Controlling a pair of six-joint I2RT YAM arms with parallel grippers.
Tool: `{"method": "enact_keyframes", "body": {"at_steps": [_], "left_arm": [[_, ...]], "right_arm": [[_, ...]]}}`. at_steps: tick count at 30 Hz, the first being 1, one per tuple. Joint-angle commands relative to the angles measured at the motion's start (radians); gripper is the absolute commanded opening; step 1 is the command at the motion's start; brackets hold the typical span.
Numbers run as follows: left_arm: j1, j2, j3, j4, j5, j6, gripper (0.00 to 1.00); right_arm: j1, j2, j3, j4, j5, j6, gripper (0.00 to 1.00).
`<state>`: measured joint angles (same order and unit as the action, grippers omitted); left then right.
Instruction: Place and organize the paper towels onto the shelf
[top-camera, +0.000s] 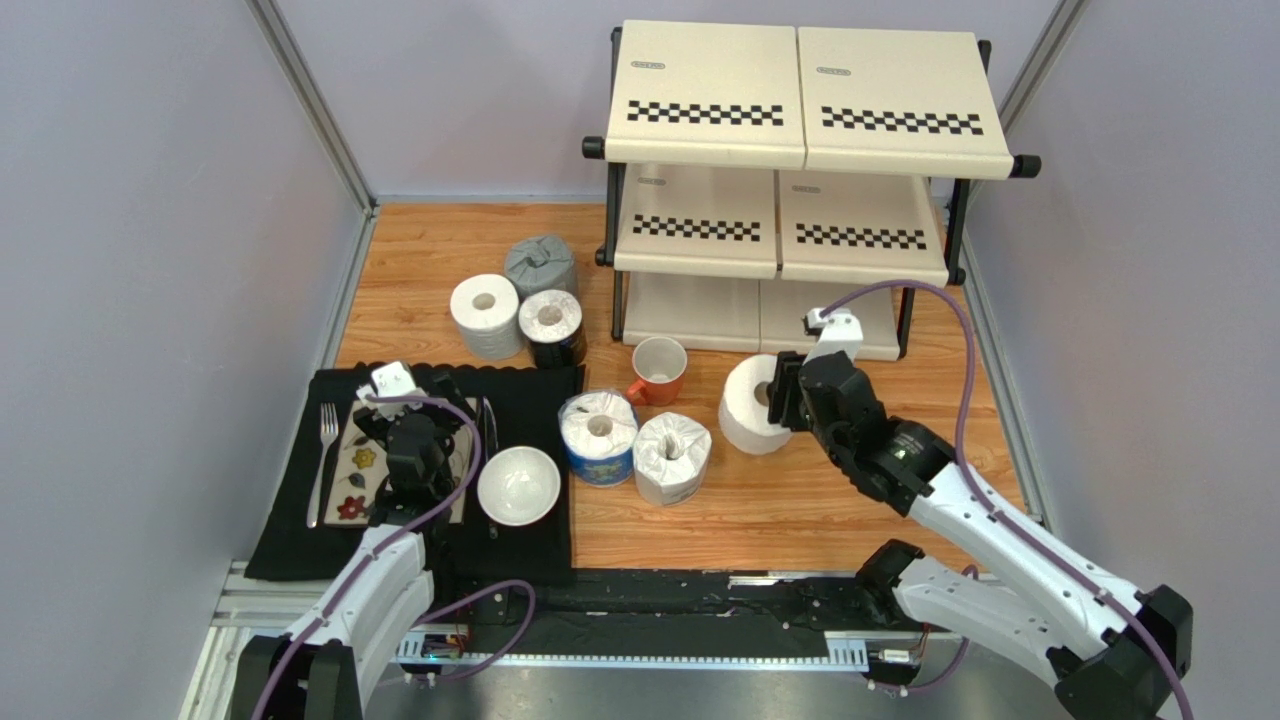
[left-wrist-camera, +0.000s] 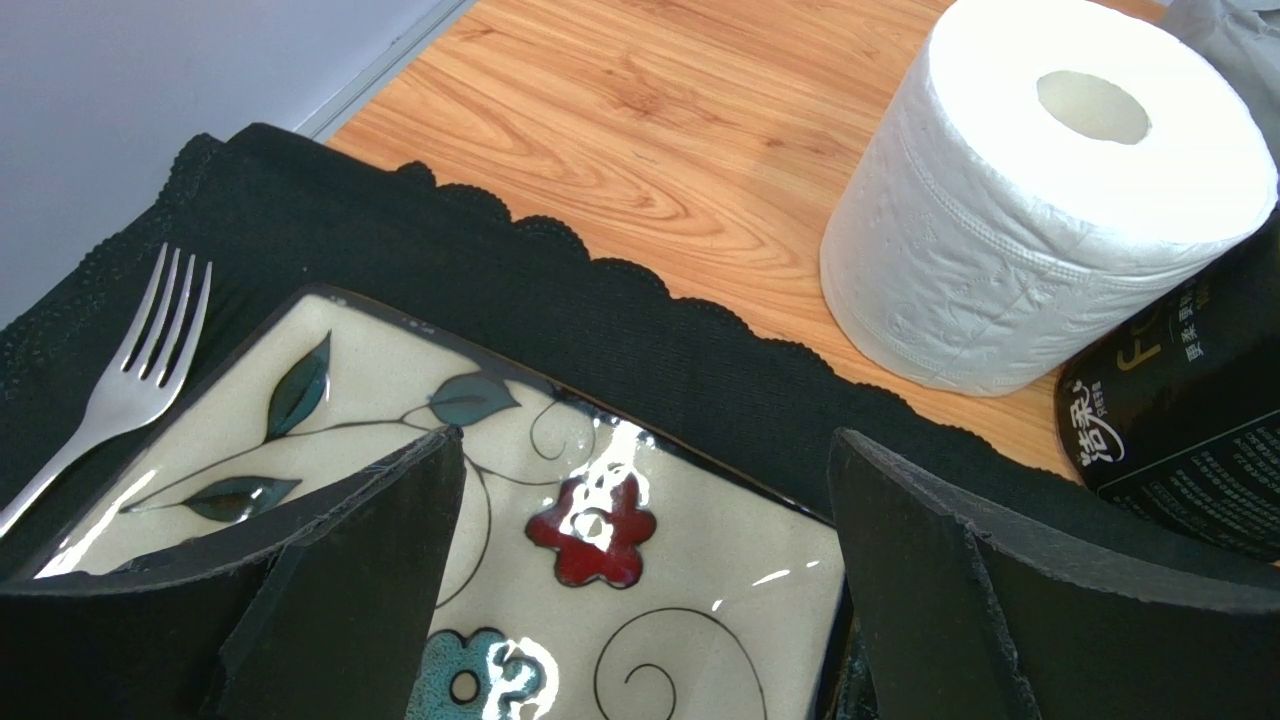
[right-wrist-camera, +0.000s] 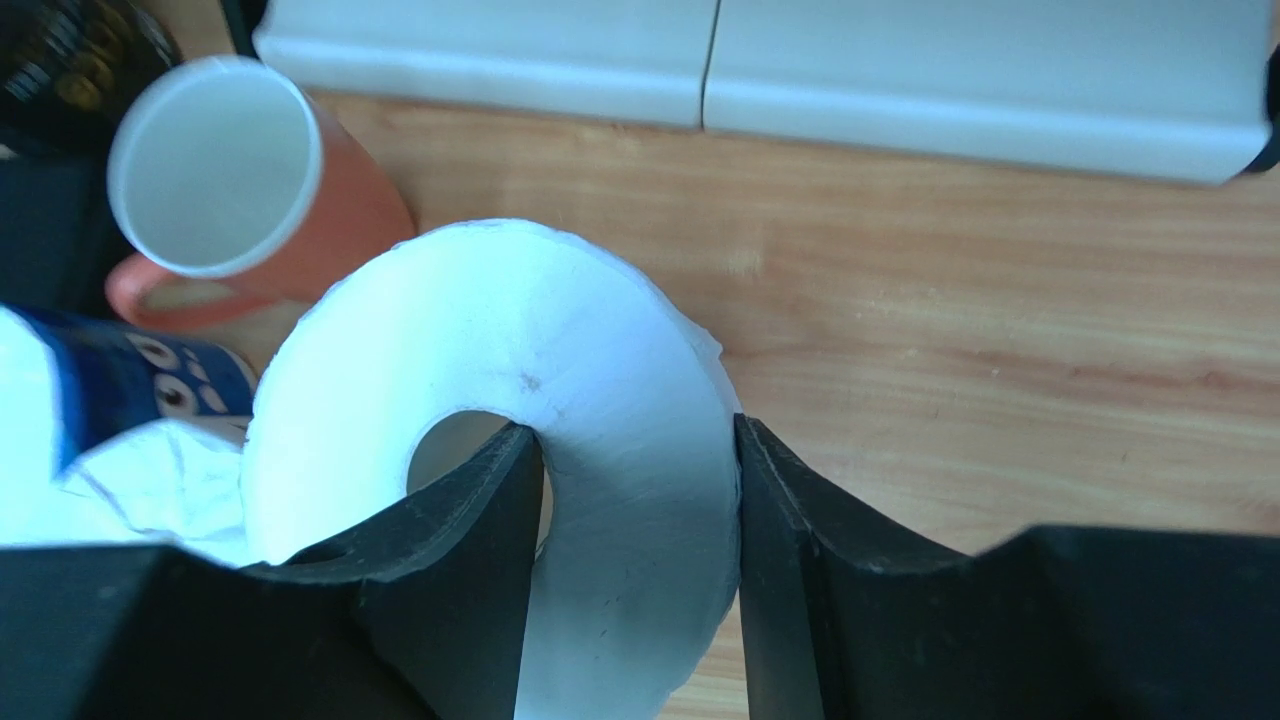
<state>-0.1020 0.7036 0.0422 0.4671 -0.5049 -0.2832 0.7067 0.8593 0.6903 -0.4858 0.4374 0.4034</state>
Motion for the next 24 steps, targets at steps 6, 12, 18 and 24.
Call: {"method": "enact_keyframes", "body": {"at_steps": [6, 12, 18, 24], "left_arm": [[0.005, -0.01, -0.209, 0.004, -0.017, -0.016, 0.98], [0.005, -0.018, -0.208, -0.001, -0.024, -0.02, 0.97], [0.005, -0.016, -0.206, -0.004, -0.026, -0.02, 0.96], [0.005, -0.038, -0.211, -0.019, -0.032, -0.027, 0.95]], "right_arm": [[0.007, -0.048, 0.374, -0.025, 0.109, -0.089, 0.21], [0.007, 0.046, 0.658, -0.02, 0.089, -0.133, 0.21], [0.007, 0.17, 0.891, 0.049, 0.109, -0.182, 0.21], [0.007, 0.337, 1.177, 0.064, 0.115, -0.254, 0.21]]}}
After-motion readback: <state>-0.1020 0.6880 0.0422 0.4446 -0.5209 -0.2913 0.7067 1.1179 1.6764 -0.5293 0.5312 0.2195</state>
